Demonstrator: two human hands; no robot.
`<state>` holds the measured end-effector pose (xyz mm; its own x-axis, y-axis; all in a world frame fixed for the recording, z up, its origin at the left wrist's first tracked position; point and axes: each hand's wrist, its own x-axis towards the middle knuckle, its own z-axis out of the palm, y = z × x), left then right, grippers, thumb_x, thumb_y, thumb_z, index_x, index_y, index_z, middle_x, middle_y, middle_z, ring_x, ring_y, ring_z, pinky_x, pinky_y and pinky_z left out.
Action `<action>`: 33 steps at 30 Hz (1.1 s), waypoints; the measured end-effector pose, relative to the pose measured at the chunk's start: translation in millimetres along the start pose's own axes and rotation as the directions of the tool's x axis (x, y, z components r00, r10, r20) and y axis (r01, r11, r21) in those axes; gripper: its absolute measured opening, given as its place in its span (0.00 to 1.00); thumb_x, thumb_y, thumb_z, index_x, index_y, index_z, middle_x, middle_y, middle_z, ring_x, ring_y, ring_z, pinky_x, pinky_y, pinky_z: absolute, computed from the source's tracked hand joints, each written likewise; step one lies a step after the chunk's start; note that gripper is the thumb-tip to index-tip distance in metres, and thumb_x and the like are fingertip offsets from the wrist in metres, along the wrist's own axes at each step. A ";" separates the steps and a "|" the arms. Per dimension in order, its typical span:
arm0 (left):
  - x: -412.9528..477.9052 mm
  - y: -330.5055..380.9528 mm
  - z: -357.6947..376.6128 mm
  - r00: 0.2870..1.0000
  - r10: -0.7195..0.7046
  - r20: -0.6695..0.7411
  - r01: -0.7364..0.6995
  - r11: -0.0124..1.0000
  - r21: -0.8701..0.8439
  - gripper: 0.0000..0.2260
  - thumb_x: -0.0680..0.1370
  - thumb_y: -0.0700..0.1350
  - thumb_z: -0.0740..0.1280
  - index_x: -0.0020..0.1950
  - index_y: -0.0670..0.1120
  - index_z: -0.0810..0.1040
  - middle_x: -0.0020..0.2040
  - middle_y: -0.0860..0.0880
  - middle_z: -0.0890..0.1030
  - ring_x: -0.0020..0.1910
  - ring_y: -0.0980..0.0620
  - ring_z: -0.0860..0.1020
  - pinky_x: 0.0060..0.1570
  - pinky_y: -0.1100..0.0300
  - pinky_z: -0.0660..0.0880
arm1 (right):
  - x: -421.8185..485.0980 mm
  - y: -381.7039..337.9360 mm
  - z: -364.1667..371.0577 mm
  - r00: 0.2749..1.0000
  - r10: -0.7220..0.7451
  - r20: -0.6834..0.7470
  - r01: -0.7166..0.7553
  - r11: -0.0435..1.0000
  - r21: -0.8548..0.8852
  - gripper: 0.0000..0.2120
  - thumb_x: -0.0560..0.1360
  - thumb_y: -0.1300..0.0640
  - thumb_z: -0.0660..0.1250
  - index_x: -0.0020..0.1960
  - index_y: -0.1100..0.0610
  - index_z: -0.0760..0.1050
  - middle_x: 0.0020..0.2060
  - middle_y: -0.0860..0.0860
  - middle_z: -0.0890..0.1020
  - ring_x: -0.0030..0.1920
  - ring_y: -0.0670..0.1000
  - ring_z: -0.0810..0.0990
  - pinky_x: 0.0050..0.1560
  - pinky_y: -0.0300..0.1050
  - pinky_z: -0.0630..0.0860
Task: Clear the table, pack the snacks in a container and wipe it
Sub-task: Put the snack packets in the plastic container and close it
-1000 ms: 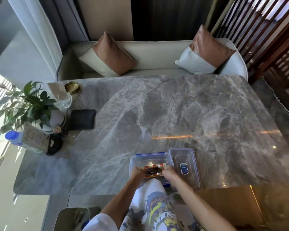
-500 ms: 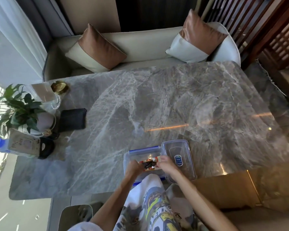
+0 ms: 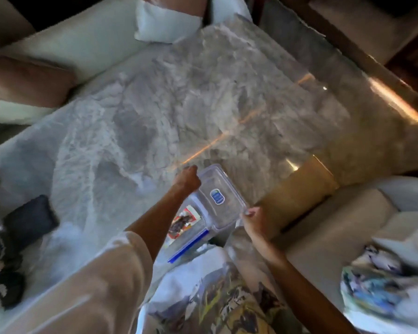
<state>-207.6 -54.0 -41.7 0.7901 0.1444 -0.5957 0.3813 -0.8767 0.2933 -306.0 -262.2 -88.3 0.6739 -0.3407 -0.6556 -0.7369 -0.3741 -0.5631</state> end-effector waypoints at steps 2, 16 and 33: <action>12.3 5.2 5.5 0.998 0.011 0.065 -0.011 1.000 0.009 0.24 0.76 0.36 0.61 0.72 0.39 0.66 0.69 0.35 0.71 0.69 0.39 0.71 0.68 0.50 0.69 | -2.3 10.3 -1.1 0.987 0.084 0.135 -0.089 0.996 0.029 0.13 0.71 0.62 0.73 0.53 0.64 0.74 0.48 0.61 0.79 0.49 0.55 0.78 0.49 0.47 0.74; 23.2 5.2 -1.0 0.999 0.040 -0.005 -0.040 0.960 -0.276 0.19 0.76 0.38 0.68 0.66 0.35 0.73 0.64 0.34 0.74 0.65 0.39 0.73 0.67 0.52 0.67 | 17.1 -12.7 -1.8 0.916 0.225 0.332 -0.353 0.845 0.401 0.05 0.78 0.63 0.65 0.53 0.56 0.73 0.40 0.52 0.76 0.36 0.47 0.73 0.39 0.40 0.75; -153.4 -188.2 44.4 0.891 -0.454 -0.018 0.265 0.550 -0.792 0.23 0.73 0.32 0.69 0.20 0.46 0.67 0.15 0.53 0.68 0.24 0.52 0.70 0.36 0.54 0.68 | -41.0 -97.0 82.2 0.742 -0.415 0.527 0.582 0.788 -0.199 0.16 0.75 0.61 0.68 0.62 0.61 0.79 0.50 0.58 0.85 0.49 0.49 0.80 0.49 0.44 0.74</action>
<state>-421.8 68.5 -38.7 0.5389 0.5351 -0.6505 0.7989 -0.0800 0.5961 -266.5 -141.1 -48.2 0.7771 0.3572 -0.5181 -0.1782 -0.6647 -0.7256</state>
